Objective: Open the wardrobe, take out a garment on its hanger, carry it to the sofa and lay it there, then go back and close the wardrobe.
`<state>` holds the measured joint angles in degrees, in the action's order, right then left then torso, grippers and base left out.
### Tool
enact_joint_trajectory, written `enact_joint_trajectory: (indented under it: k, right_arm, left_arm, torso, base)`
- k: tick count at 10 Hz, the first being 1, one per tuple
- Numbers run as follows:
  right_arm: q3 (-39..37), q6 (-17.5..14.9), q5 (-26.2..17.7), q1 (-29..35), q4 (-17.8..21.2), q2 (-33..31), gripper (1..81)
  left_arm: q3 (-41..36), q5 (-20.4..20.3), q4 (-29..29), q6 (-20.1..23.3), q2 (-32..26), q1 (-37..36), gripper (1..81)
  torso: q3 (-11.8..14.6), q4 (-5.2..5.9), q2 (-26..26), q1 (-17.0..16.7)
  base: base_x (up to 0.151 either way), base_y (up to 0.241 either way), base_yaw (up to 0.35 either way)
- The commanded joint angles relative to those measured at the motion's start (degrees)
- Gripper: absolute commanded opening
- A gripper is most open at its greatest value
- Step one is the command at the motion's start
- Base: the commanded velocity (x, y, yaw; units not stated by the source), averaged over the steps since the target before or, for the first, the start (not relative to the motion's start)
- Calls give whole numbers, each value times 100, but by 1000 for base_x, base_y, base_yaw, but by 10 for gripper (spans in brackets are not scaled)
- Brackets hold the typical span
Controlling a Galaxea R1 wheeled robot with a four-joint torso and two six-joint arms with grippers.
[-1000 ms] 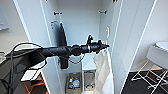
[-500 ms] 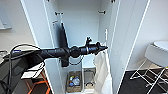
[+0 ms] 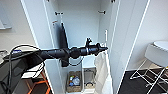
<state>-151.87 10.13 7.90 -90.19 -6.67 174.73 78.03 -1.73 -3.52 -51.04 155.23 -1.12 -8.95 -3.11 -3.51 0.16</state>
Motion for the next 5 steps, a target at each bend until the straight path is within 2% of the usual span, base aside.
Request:
enact_joint_trajectory:
  k: [1,5]
  right_arm:
    - [27,-28,-298,154,-45,47,811]
    - [27,-29,-298,163,-45,38,811]
  left_arm:
    - [-287,-320,194,68,-88,-912,10]
    - [-762,-407,537,86,-641,-323,10]
  torso:
    - [0,-2,0,0]
    - [0,-2,0,0]
  base:
    - [0,0,0]
    - [0,0,0]
